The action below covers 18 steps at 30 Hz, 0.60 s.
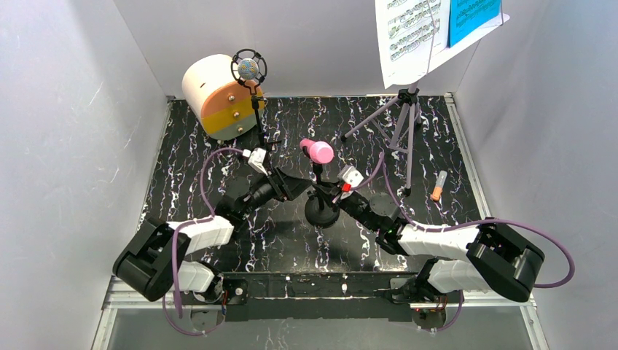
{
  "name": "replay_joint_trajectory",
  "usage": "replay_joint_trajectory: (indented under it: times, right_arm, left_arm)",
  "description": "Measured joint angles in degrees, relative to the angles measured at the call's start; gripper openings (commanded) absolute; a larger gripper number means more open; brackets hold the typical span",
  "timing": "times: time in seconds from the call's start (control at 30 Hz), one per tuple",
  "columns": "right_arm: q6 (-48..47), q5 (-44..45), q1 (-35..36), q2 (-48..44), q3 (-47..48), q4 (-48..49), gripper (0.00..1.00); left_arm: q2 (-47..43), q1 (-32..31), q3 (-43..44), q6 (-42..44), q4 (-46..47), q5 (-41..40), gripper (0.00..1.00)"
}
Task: Pack up the instrument practice props
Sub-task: Unscrew the knob on the microphone stand.
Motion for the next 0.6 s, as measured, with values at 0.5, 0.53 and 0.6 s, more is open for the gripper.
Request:
replay_joint_trajectory:
  times: [0.5,0.53,0.6]
  right_arm:
    - [-0.1,0.1,0.0,-1.5,-2.1,1.4,0.01]
    - [-0.1,0.1,0.0,-1.7,-2.3,1.4,0.01]
    - [-0.1,0.1,0.0,-1.8,-2.4,1.4,0.01]
  left_arm:
    - [-11.7,-5.6,-5.4,36.0,-6.0,-8.7,0.74]
    - [-12.3,-6.6,-6.1,38.9,-6.6,-9.4,0.74]
    - [-13.3,-7.9,-6.9,44.9,-7.7,-9.7,0.72]
